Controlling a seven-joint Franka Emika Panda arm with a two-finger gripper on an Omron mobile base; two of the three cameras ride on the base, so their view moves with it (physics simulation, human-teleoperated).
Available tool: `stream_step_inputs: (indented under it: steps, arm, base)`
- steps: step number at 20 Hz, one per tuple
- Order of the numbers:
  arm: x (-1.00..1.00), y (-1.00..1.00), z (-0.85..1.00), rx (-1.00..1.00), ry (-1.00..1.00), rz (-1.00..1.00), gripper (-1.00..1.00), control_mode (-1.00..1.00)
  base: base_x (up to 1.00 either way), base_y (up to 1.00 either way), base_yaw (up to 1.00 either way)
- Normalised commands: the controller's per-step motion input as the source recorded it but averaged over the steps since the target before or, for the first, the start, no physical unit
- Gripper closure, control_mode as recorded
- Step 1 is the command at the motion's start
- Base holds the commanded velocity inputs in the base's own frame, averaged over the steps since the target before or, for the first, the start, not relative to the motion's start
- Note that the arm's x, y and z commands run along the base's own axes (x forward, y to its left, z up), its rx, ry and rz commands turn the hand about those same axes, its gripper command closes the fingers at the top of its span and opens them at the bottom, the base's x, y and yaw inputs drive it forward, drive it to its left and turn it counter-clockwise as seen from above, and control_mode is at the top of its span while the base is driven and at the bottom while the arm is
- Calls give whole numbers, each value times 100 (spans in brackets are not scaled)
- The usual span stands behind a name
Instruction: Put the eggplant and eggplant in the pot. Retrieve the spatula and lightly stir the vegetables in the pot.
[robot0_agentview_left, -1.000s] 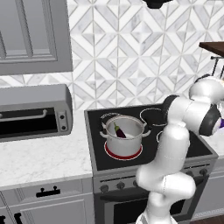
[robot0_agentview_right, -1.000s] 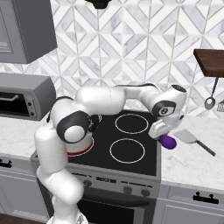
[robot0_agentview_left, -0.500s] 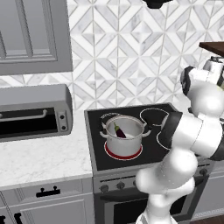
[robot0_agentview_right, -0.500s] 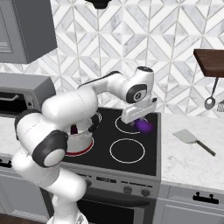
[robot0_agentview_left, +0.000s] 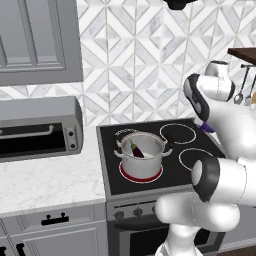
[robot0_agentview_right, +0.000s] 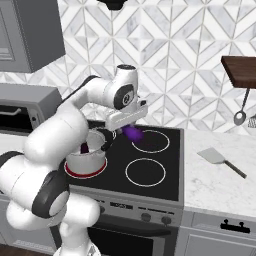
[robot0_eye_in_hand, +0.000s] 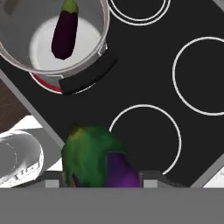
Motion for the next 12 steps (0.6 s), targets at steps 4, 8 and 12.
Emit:
stream_step_inputs:
  steps: [4,8,12]
  arm:
    - [30,100,1,0,6,0,100,-100]
    - [36,100,0,0,6,0,100,-100]
    - [32,100,0,0,6,0,100,-100]
  base:
    - [0,0,0]
    - [0,0,0]
    - [0,0,0]
